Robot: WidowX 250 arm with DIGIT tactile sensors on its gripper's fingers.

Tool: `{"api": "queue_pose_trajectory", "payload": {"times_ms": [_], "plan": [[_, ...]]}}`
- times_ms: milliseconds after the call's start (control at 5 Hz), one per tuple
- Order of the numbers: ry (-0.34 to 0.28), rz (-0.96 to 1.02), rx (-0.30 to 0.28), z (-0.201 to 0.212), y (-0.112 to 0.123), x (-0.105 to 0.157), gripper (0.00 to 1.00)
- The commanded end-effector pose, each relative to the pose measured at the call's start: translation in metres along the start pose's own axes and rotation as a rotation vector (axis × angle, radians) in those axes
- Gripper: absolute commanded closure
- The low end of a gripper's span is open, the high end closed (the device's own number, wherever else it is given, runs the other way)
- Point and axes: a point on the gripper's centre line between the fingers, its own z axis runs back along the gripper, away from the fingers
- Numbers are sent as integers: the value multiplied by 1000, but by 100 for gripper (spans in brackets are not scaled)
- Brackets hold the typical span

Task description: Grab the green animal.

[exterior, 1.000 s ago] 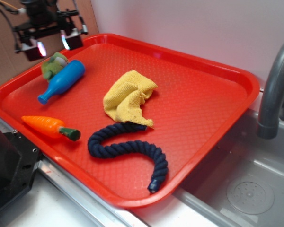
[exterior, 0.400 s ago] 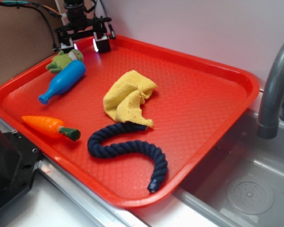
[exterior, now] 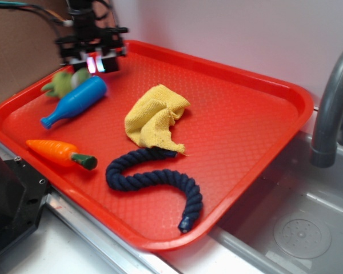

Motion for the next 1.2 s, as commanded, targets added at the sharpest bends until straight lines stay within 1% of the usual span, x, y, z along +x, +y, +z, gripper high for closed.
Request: {"api": "queue_pose_trajectory", "payload": {"times_ms": [0, 200, 400, 600, 800, 1000], "plan": [[-131, -78, -144, 66, 57, -58, 100], [-115, -155, -107, 68, 62, -56, 58], [-110, -398, -166, 115, 101, -51, 0], [-87, -681, -81, 94, 95, -26, 0], [-92, -964, 19, 74, 94, -18, 0], [-126, -1192, 15, 68, 86, -36, 0]]}}
